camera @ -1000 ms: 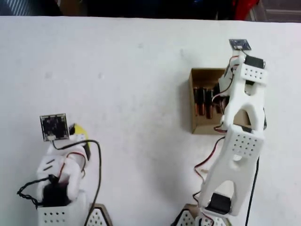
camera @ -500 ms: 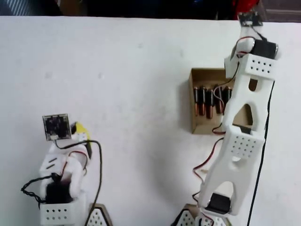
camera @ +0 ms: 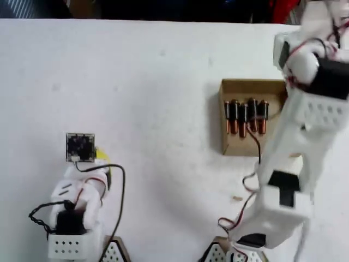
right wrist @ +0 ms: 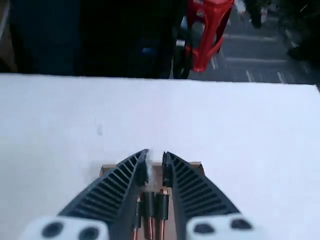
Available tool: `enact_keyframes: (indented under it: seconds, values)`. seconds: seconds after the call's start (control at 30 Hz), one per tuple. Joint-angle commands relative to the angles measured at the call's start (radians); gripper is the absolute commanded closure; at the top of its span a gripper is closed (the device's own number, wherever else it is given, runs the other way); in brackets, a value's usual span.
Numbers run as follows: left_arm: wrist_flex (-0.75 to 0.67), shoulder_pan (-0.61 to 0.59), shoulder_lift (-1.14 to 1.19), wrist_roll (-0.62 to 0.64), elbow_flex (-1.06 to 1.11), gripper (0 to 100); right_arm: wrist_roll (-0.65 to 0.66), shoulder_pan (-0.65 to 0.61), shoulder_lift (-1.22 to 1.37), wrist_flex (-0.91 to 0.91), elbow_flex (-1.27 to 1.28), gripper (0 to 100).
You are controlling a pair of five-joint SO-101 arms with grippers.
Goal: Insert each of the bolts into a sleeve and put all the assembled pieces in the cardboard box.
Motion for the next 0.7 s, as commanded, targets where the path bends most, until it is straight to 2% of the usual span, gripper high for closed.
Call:
enact_keyframes:
  seconds: [0.0, 0.13, 0.43, 0.67]
  values:
    - [0.008, 0.008, -0.008, -0.008, -0.011, 98, -0.075, -0.015, -0.220, 0.045, -0.023, 96.4]
    - [0.021, 0.008, -0.008, -0.008, 0.002, 98, -0.074, -0.091, -0.403, 0.045, 0.084, 96.4]
    - [0.163, 0.016, -0.008, -0.008, 0.002, 98, -0.081, -0.262, -0.796, 0.041, 0.471, 96.4]
    - [0.252, 0.018, -0.008, -0.008, 0.002, 98, -0.075, -0.289, -1.023, 0.041, 0.677, 96.4]
